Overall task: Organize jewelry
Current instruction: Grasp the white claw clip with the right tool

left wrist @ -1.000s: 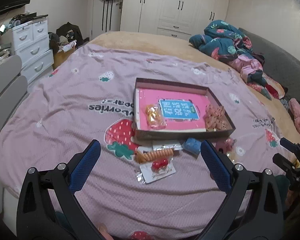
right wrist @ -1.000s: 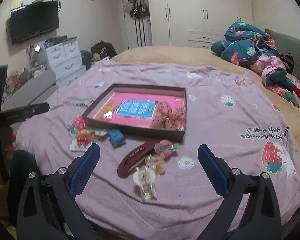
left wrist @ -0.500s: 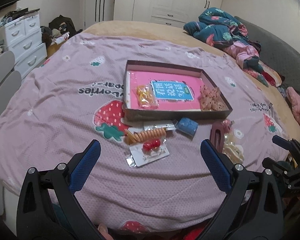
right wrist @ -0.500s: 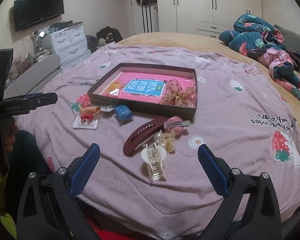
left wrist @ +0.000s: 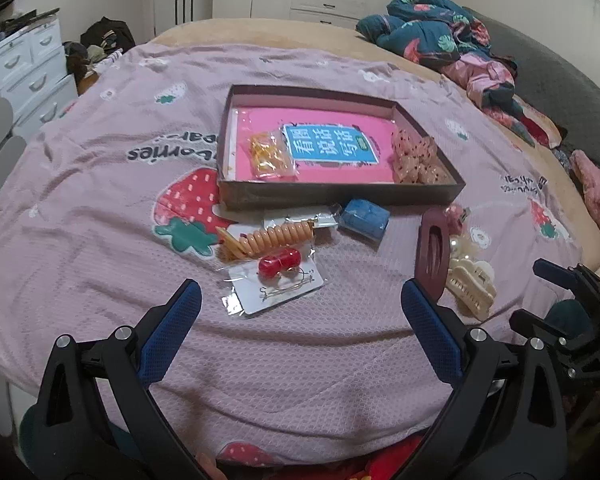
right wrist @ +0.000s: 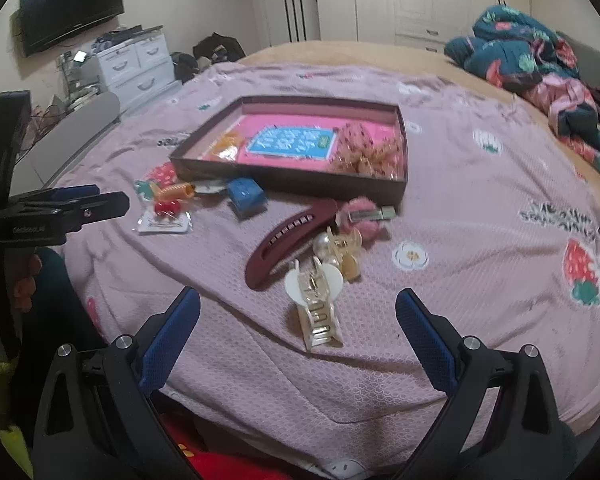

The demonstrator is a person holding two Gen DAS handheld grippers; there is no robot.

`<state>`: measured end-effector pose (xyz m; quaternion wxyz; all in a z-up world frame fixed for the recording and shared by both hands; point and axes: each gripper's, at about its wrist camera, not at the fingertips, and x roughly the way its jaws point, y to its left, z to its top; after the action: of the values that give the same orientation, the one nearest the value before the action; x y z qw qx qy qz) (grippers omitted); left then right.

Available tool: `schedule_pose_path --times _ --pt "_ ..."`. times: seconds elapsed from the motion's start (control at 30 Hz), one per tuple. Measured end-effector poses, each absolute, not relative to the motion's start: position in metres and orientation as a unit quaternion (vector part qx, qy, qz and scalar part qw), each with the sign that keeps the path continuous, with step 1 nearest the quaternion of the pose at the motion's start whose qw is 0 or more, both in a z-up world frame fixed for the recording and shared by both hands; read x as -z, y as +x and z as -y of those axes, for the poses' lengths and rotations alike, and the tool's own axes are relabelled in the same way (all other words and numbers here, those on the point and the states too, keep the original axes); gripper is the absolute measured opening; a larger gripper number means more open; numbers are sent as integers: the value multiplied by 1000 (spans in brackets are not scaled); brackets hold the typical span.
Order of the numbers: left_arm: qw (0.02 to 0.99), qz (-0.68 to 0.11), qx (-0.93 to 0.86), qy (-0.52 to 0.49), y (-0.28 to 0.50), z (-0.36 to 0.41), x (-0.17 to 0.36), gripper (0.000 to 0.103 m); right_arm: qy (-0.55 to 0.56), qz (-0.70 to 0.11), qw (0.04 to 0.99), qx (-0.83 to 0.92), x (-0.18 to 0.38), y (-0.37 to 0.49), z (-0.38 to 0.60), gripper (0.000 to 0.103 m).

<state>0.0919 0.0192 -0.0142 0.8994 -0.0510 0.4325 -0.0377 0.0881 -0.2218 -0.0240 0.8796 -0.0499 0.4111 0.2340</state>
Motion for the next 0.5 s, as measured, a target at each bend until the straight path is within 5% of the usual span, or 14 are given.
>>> schedule_pose_path --times 0.3,0.5 --pt "890 -449 16 -76 113 -32 35 93 -40 -447 866 -222 60 114 220 95" --pt "880 -466 -3 -94 135 -40 52 93 -41 -458 857 -232 71 122 213 75"
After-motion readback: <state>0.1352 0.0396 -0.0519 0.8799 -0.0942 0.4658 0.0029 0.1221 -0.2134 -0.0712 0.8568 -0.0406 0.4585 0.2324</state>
